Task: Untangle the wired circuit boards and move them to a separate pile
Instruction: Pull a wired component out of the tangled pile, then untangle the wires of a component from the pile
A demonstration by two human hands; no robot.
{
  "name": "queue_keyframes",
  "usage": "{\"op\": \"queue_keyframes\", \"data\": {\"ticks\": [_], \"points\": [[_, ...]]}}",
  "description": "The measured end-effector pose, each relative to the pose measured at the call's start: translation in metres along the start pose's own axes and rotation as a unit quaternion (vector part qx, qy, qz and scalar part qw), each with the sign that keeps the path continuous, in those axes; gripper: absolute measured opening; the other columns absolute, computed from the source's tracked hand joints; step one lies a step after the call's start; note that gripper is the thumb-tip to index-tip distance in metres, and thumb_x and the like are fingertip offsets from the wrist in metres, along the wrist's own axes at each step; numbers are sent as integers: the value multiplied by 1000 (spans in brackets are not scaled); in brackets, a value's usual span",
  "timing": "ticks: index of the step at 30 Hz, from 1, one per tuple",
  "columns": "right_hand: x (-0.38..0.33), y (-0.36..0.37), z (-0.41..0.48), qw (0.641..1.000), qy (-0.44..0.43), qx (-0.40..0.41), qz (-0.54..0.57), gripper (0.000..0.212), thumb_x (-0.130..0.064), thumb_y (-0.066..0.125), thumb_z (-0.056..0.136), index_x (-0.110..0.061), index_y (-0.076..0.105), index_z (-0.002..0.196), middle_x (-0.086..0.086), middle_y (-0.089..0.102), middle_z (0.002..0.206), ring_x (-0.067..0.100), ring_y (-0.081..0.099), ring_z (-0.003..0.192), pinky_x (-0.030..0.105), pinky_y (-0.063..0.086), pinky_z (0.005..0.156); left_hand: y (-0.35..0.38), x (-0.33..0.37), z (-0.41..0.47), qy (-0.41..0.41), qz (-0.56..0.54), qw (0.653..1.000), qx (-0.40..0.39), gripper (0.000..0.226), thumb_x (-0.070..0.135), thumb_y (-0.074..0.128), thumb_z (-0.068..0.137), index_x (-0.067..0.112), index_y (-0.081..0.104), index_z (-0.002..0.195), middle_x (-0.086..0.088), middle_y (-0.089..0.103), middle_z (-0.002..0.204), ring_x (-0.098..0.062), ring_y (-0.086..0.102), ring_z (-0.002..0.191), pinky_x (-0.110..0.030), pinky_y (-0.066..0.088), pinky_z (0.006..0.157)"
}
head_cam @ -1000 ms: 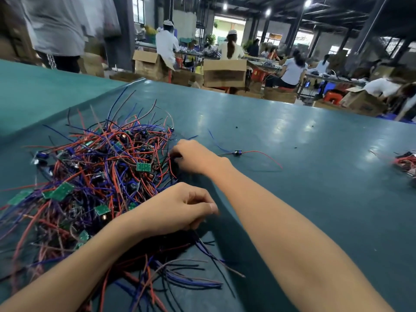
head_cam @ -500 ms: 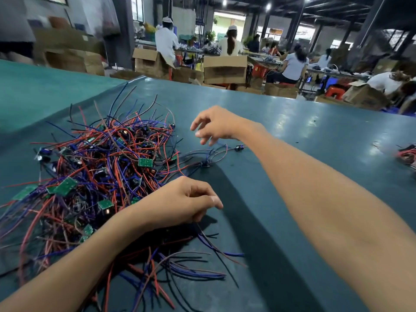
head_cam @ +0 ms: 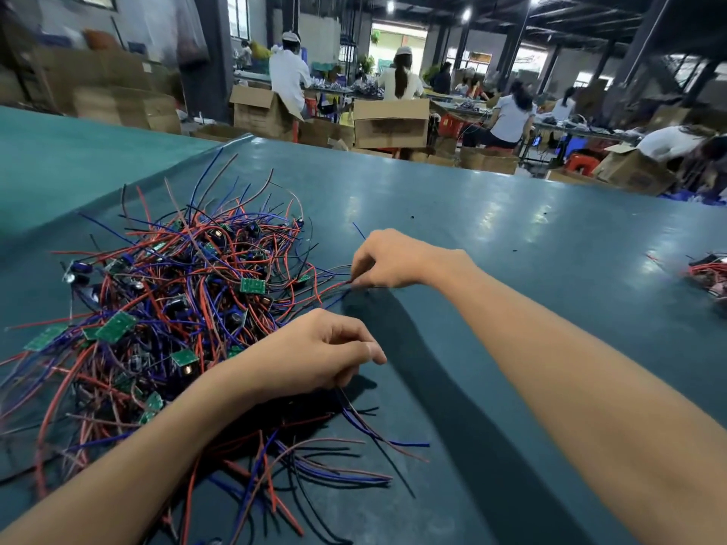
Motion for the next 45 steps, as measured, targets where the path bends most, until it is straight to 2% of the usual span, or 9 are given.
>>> {"op": "queue_keyframes", "data": {"ticks": [3,7,11,16,21,28,33,38,45], "points": [[0,-23,-9,987,1,59,148,8,-18,77,85,-13,79,91,-10,71,72,-3,60,63,13,45,66,-1,0,1,-10,-10,1000,-3,19,23,59,100,21,75,92,4,57,55,-10,39,43,-18,33,42],[-3,-54,-26,932,26,92,350,6,-9,73,89,-5,75,88,4,72,75,16,70,66,36,58,75,0,-1,2,-21,-32,999,2,19,25,59,100,20,76,93,3,55,56,-12,36,44,-20,29,42],[-4,-73,-49,853,49,94,510,18,-9,66,94,7,69,102,15,61,83,26,66,59,38,61,68,-1,-1,2,-35,-70,997,7,18,22,59,100,14,75,97,-1,56,59,-12,33,42,-18,25,40],[-4,-59,-80,766,64,110,630,18,-18,68,92,-4,72,102,4,60,80,14,57,55,29,56,58,-10,13,9,-62,-264,957,103,23,24,61,98,5,71,107,-3,61,69,-8,45,47,-14,28,39],[-15,-14,-102,696,8,229,681,17,-4,72,87,-5,67,104,6,70,83,16,66,64,23,51,52,-22,39,31,15,-386,909,153,26,31,59,99,9,70,109,-1,67,78,-9,61,61,-19,41,46],[-27,37,-127,755,-13,345,558,24,3,79,80,-14,69,94,1,74,85,17,70,76,27,55,61,1,23,32,52,-322,933,151,23,19,61,98,3,77,97,-11,72,82,-13,62,70,-18,44,53],[-32,48,-141,854,38,413,314,17,-23,80,85,-17,73,99,-5,73,82,13,67,66,25,52,64,-1,15,27,89,-119,962,229,18,21,67,97,9,79,91,-9,70,70,-9,55,54,-20,45,52],[-42,35,-150,861,-61,490,120,10,-10,78,86,-4,75,93,2,71,82,0,46,64,8,38,69,0,12,24,83,-245,934,248,19,21,72,91,6,80,85,-2,59,60,-15,47,51,-22,40,49],[-22,22,-155,884,-118,443,88,9,-6,81,80,-2,74,83,-12,59,75,-15,49,64,2,34,65,-7,17,22,69,-367,886,273,19,13,69,93,4,77,78,-4,64,68,-6,51,55,-17,41,46]]}}
Point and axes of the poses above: each hand's wrist, its own z-axis towards the middle knuckle, its own y-axis out of the palm, x = y × z, the point moved 3 cm from there along z, towards the middle knuckle
